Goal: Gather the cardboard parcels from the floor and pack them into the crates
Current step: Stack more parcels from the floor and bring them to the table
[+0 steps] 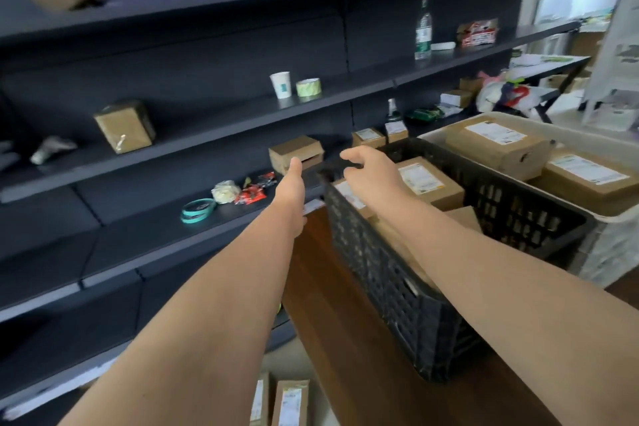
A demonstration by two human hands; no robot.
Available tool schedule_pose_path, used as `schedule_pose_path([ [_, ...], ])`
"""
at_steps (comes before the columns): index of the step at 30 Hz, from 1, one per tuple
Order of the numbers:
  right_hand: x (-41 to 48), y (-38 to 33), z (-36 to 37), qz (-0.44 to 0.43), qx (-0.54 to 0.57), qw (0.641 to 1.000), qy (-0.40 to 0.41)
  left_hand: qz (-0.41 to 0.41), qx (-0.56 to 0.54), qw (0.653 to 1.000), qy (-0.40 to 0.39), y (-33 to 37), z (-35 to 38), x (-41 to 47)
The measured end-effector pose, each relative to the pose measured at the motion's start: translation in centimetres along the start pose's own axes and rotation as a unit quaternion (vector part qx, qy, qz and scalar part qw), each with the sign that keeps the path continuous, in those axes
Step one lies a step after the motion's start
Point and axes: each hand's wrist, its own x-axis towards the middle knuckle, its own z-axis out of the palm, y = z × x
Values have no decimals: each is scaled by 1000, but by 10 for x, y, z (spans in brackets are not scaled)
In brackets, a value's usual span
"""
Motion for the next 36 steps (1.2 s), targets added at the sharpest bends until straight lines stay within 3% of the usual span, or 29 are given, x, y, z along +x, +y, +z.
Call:
schedule_pose_path([
  [6, -28, -26, 93, 2, 4, 997, -78, -13, -17, 997, 73, -7, -101, 1],
  [20, -95, -45, 277, 94, -44, 975, -196, -115, 14, 989, 92, -94, -315, 25],
  [26, -108, -17, 322, 153, -63, 960, -224, -124, 32, 988, 90, -138, -352, 52],
  [36, -88, 54, 395, 216, -118, 916, -316, -227, 67, 964, 124, -210, -363, 124],
])
